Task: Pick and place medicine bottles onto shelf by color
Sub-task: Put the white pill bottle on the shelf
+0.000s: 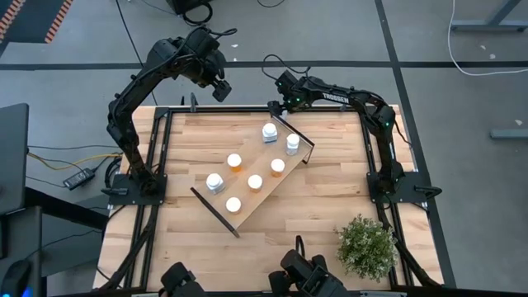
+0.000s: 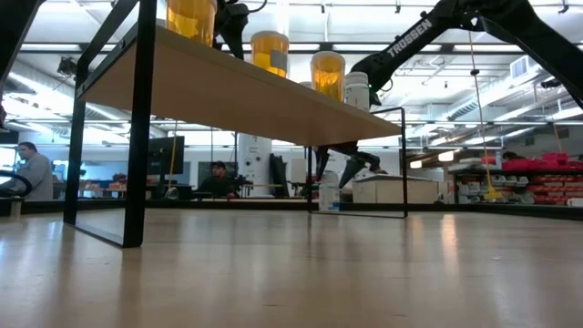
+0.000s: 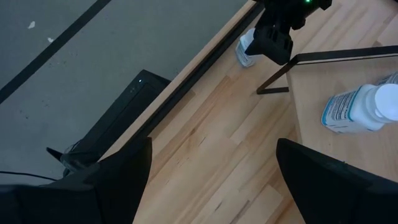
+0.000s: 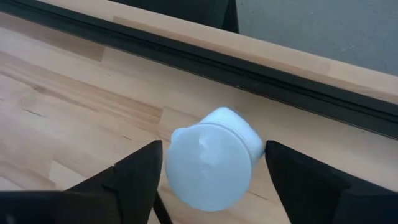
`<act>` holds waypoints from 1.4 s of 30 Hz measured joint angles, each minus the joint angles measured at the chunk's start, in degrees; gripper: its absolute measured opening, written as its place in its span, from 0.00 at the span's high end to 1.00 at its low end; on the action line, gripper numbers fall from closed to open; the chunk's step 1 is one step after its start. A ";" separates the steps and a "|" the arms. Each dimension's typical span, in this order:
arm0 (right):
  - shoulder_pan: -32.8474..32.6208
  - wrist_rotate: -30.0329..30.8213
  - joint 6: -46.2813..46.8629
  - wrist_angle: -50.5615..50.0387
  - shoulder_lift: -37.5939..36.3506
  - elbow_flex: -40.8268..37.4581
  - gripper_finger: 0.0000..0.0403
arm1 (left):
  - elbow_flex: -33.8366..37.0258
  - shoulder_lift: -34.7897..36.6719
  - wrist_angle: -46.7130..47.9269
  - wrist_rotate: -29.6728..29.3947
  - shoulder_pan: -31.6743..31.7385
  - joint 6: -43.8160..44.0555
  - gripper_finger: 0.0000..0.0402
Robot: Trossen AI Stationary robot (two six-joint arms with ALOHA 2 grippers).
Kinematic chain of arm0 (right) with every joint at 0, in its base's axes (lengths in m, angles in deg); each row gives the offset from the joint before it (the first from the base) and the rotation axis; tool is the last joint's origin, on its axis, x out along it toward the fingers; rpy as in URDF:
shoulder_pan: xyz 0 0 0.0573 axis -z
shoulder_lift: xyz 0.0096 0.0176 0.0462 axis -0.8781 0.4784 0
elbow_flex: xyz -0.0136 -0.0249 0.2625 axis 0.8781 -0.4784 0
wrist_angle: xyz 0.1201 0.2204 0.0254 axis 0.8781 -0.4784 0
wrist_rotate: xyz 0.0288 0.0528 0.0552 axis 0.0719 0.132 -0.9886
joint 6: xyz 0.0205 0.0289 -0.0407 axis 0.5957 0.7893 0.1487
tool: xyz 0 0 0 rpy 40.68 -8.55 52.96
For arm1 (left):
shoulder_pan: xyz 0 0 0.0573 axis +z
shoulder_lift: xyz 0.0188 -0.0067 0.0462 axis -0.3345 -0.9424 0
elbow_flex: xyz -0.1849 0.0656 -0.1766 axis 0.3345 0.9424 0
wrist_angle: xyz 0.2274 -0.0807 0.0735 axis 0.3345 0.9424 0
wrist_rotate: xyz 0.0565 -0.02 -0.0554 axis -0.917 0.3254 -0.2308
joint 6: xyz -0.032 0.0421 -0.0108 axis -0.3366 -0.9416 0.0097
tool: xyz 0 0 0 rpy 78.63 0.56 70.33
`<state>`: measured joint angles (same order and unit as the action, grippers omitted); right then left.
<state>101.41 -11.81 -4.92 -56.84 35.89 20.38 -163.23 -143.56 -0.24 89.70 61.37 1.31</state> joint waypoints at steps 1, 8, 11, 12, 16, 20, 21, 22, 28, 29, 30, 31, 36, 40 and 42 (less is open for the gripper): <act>0.00 0.00 0.00 0.00 0.01 0.00 0.29 | 0.00 0.00 0.00 0.00 -0.01 0.00 0.13; 0.00 0.10 -0.43 0.08 -0.17 0.00 0.42 | 0.00 0.00 0.00 0.00 -0.01 0.00 0.13; 0.00 0.80 -0.78 0.13 -0.27 0.07 0.46 | 0.00 0.00 -0.03 0.00 0.00 0.00 0.13; 0.00 1.06 -0.87 0.13 -0.27 0.09 0.47 | 0.00 0.00 -0.02 0.00 0.01 0.00 0.13; -0.02 1.49 -1.39 0.06 -0.29 0.09 0.50 | 0.00 0.00 -0.01 0.00 -0.01 0.59 0.13; -0.02 1.47 -1.57 -0.07 -0.27 0.11 0.51 | 0.00 0.00 -0.02 0.00 0.01 1.51 0.13; -0.02 1.41 -1.57 -0.09 -0.27 0.11 0.51 | 0.00 0.00 -0.02 0.00 -0.01 1.51 0.13; -0.02 1.23 -1.57 -0.12 -0.27 0.13 0.51 | 0.00 0.00 0.00 0.00 -0.01 1.53 0.13; 0.00 0.19 -1.95 -3.53 0.10 2.86 0.51 | 0.00 0.00 -0.02 0.00 -0.01 1.49 0.13; 0.00 0.16 -2.06 -3.80 0.10 3.57 0.51 | 0.00 0.00 -0.02 0.00 -0.01 1.47 0.13; 0.00 -0.04 -2.16 -3.75 0.08 4.16 0.51 | 0.00 0.02 -0.02 0.00 -0.01 1.43 0.13; -0.03 -0.21 -2.19 -3.86 0.08 4.73 0.51 | 0.00 0.00 -0.02 0.00 -0.01 1.21 0.13; -0.17 -0.22 -2.69 -5.60 0.08 7.03 0.51 | 0.00 0.00 -0.05 0.00 -0.01 0.61 0.13; -0.52 -0.22 -3.23 -7.66 0.08 8.56 0.51 | 0.00 0.00 -0.05 0.00 -0.01 -0.04 0.13; -0.79 -0.33 -3.38 -8.85 0.08 9.22 0.51 | 0.00 0.00 -0.05 0.00 -0.01 -0.38 0.13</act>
<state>100.62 -12.14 -8.30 -65.69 35.97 29.60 -163.23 -143.56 -0.28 89.70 61.36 0.92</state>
